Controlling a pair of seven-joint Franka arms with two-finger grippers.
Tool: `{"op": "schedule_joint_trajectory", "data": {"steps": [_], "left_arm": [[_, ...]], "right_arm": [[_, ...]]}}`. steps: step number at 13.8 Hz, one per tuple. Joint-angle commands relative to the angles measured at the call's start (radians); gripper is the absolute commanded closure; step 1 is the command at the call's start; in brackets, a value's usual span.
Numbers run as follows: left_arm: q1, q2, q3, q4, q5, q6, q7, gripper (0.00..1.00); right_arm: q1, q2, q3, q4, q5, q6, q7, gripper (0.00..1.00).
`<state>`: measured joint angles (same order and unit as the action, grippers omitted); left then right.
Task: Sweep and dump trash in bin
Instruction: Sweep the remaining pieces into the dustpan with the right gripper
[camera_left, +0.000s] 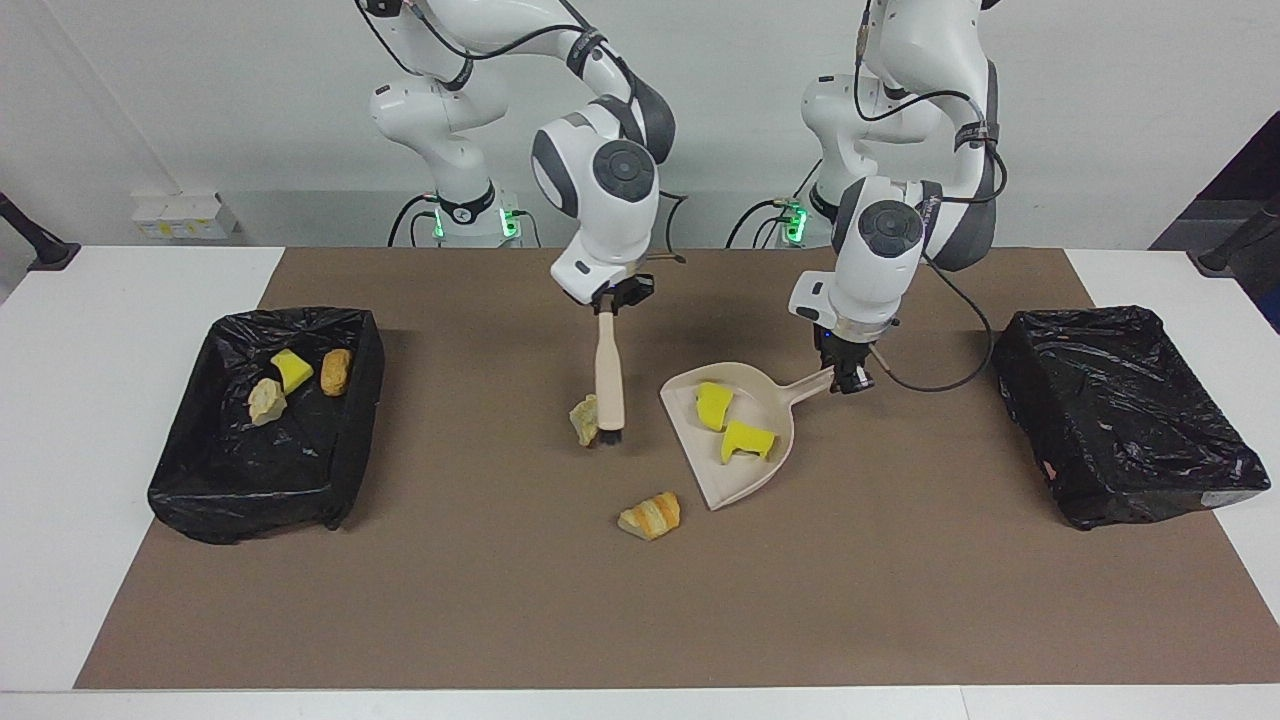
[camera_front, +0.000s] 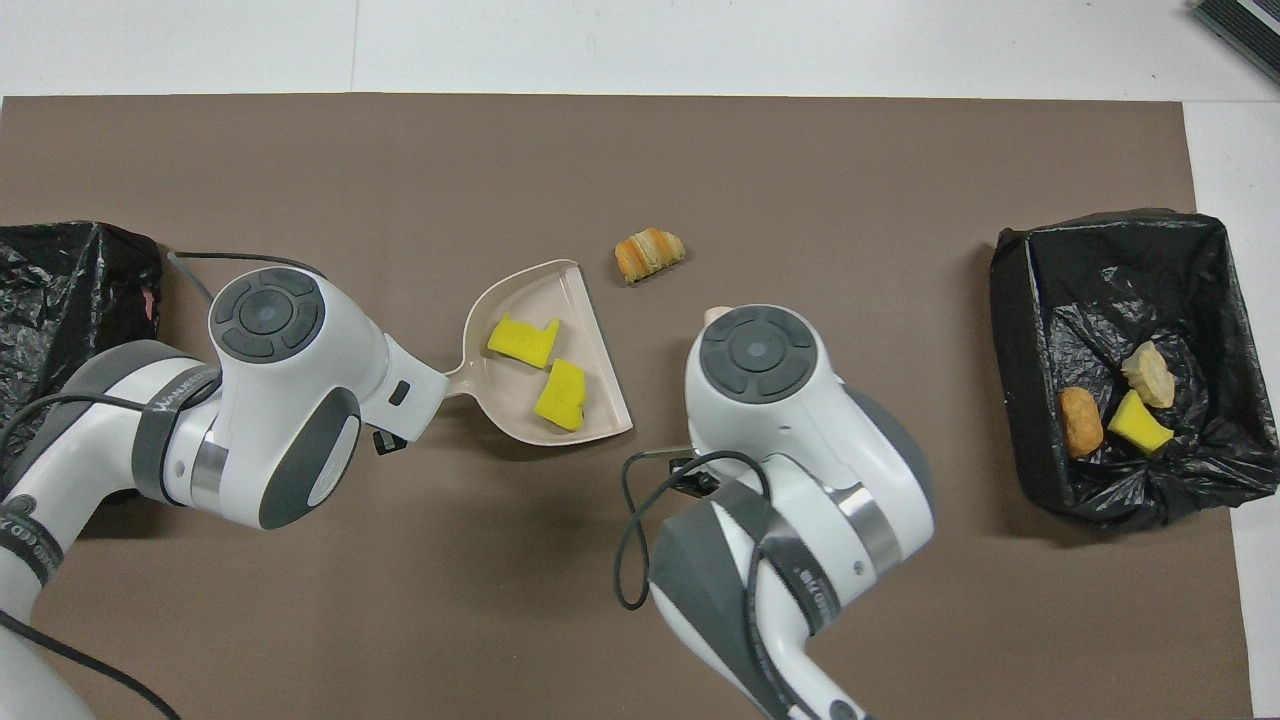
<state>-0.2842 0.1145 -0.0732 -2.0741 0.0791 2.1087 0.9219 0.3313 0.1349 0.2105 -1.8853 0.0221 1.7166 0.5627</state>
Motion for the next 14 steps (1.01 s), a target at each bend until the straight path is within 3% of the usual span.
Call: {"op": "schedule_joint_trajectory", "data": {"steps": [1,3,7,11,14], "left_arm": [[-0.006,-0.035,0.01,-0.043,-0.009,0.023,-0.003,1.0],[-0.006,-0.035,0.01,-0.043,-0.009,0.022,-0.005,1.0],[-0.006,-0.035,0.01,-0.043,-0.009,0.024,-0.005,1.0],[-0.006,-0.035,0.01,-0.043,-0.009,0.022,-0.005,1.0],[-0.006,-0.035,0.01,-0.043,-0.009,0.022,-0.006,1.0]], "right_arm": [[-0.098,-0.081,0.007,-0.191,0.018,0.123,-0.023,1.0],[-0.107,-0.086,0.009,-0.271,0.019,0.266,-0.026,1.0],[0.009,0.003,0.012,-0.265,0.03,0.369,-0.001,1.0],[0.161,0.135,0.012,-0.086,0.136,0.406,0.013,1.0],[0.207,0.14,0.01,-0.035,0.18,0.396,0.06,1.0]]}}
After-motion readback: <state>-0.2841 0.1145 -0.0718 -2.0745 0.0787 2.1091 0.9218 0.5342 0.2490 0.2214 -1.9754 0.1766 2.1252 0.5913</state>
